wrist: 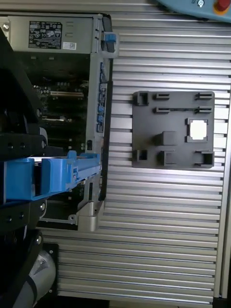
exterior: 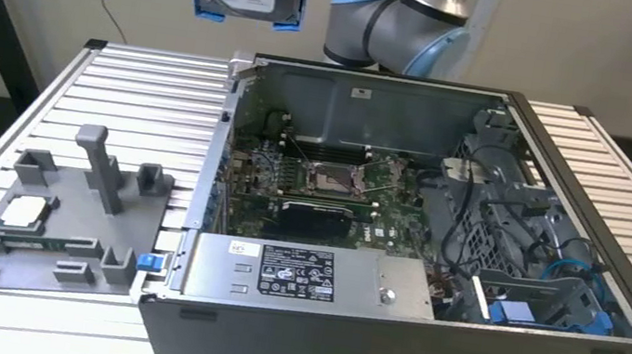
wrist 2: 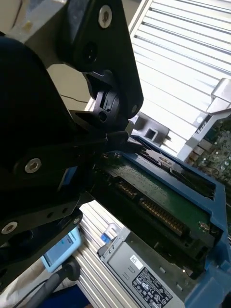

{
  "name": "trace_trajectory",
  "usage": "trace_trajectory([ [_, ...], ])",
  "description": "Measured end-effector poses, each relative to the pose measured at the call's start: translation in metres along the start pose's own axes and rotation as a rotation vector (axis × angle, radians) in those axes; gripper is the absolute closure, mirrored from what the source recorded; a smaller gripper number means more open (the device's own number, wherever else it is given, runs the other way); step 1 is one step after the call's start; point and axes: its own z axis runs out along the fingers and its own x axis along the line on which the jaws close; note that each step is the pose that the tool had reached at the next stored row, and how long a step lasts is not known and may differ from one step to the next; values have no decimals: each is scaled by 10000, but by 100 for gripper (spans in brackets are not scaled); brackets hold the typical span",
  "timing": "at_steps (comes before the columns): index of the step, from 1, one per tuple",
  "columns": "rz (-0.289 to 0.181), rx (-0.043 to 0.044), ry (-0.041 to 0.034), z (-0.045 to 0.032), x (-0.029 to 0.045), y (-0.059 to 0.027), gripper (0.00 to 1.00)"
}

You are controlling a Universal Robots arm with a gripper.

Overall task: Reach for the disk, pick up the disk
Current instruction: 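Pick up the disk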

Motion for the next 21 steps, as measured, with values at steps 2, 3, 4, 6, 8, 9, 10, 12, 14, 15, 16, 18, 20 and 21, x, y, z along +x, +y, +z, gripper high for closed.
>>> trace_trajectory([
  [2,1,-25,-1,-3,3,-95,100],
  [3,2,-37,-1,-4,5,-140,100],
  [4,2,-49,-1,-6,6,-185,100],
  [6,3,-70,-3,-8,10,-275,100],
  [8,5,-90,-3,-10,13,-365,100],
  [9,4,-101,-3,-12,15,-414,100],
  [10,6,-108,-4,-13,16,-456,100],
  [12,6,-124,-4,-16,19,-547,100],
  [14,7,-138,-5,-19,23,-638,100],
  [15,7,-146,-6,-20,24,-685,100],
  [16,8,-156,-6,-21,26,-730,100],
  [18,9,-178,-7,-24,29,-821,100],
  [20,11,-198,-7,-27,32,-911,100],
  [21,10,-208,-7,-29,34,-957,100],
])
